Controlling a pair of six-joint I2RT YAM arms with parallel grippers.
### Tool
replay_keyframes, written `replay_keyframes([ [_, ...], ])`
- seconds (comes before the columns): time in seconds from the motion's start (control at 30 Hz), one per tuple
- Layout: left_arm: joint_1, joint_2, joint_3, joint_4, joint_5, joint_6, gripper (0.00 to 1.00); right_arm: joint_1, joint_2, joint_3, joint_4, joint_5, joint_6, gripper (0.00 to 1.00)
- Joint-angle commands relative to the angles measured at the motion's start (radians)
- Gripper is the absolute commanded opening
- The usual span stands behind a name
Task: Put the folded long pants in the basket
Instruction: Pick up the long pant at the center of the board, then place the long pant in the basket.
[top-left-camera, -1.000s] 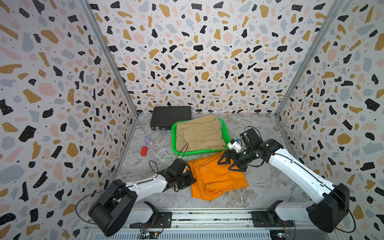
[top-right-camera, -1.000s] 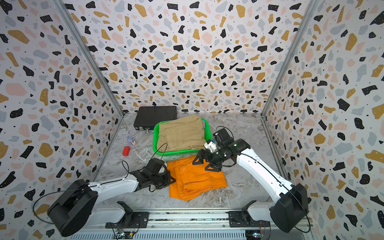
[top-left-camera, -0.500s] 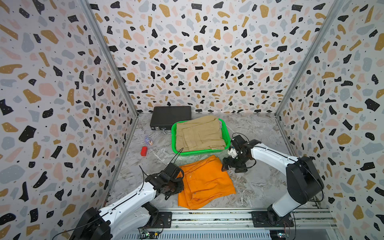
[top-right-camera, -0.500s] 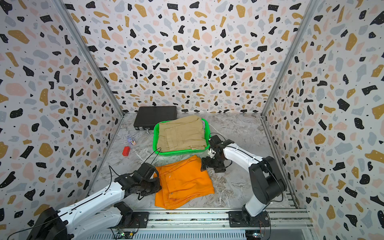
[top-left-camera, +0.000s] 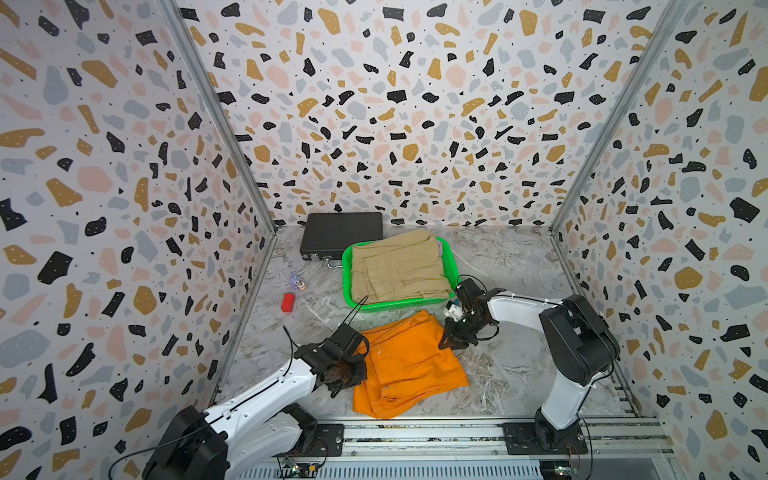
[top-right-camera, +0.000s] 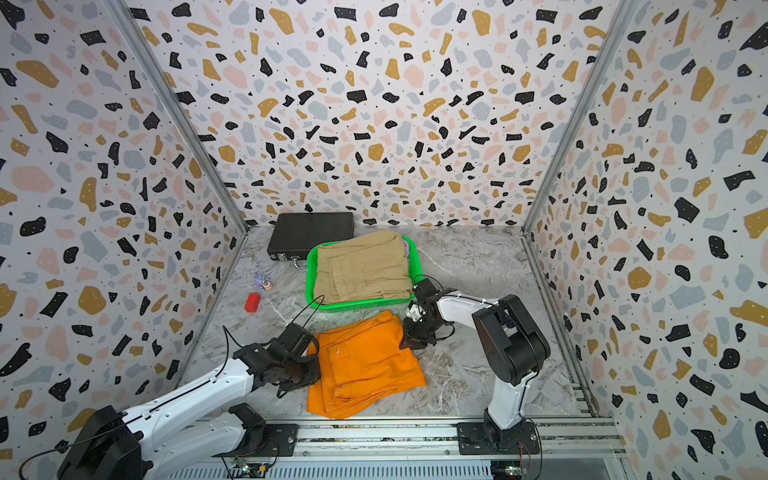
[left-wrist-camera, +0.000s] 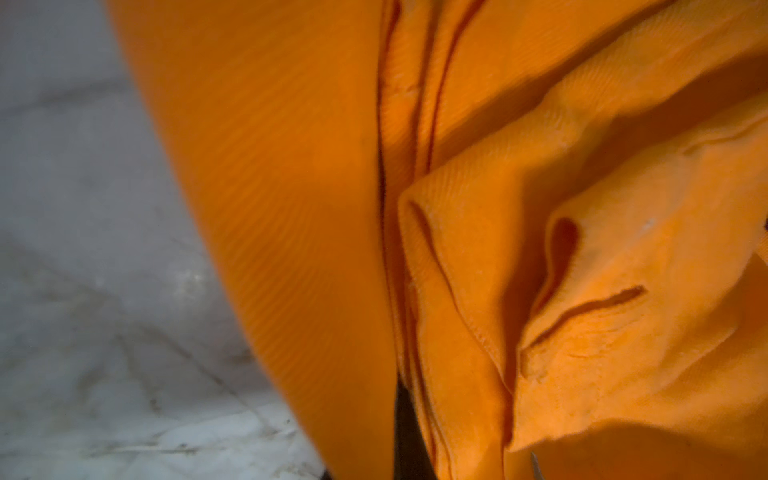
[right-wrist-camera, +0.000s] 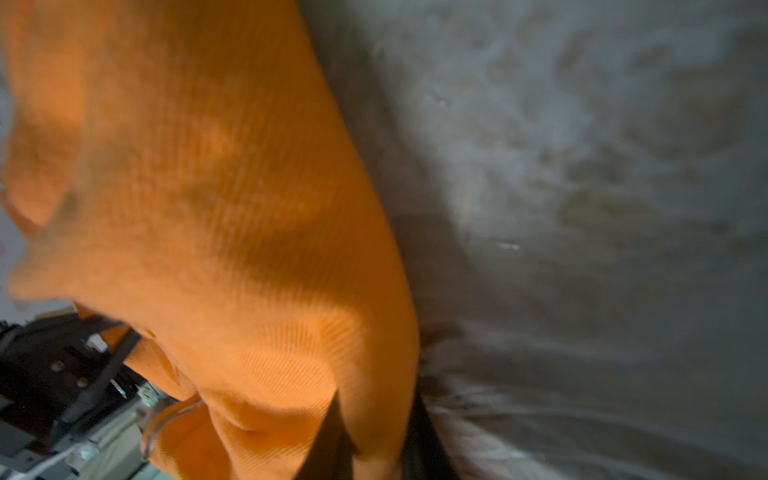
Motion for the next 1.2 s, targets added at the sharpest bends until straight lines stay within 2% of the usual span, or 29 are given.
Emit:
replay_keyframes([
  [0.0, 0.006, 0.005, 0.039, -0.006, -0.012, 0.028, 0.0, 0.022, -0.021, -0.008, 0.005, 0.006, 0.0, 0.0],
  [0.13, 0.006, -0.023, 0.067, -0.034, -0.009, 0.053, 0.0, 0.036, -0.107, -0.002, -0.064, 0.057, 0.0, 0.0],
  [0.33, 0.005, -0.096, 0.2, -0.19, -0.019, 0.112, 0.0, 0.056, -0.319, 0.038, -0.21, 0.154, 0.013, 0.0],
  [0.47, 0.006, -0.107, 0.306, -0.294, -0.009, 0.148, 0.0, 0.058, -0.397, 0.128, -0.313, 0.198, 0.005, 0.0],
  [0.63, 0.006, -0.129, 0.42, -0.369, 0.038, 0.132, 0.0, 0.062, -0.429, 0.29, -0.448, 0.214, -0.009, 0.0],
  [0.8, 0.008, -0.126, 0.558, -0.449, 0.041, 0.115, 0.0, 0.062, -0.422, 0.46, -0.543, 0.238, -0.049, 0.0],
  [0.9, 0.025, -0.076, 0.654, -0.479, 0.037, 0.161, 0.0, 0.061, -0.375, 0.569, -0.573, 0.249, -0.079, 0.0],
  [1.17, 0.26, 0.214, 0.986, -0.512, 0.23, 0.348, 0.0, 0.027, -0.12, 0.997, -0.603, 0.23, -0.102, 0.0],
])
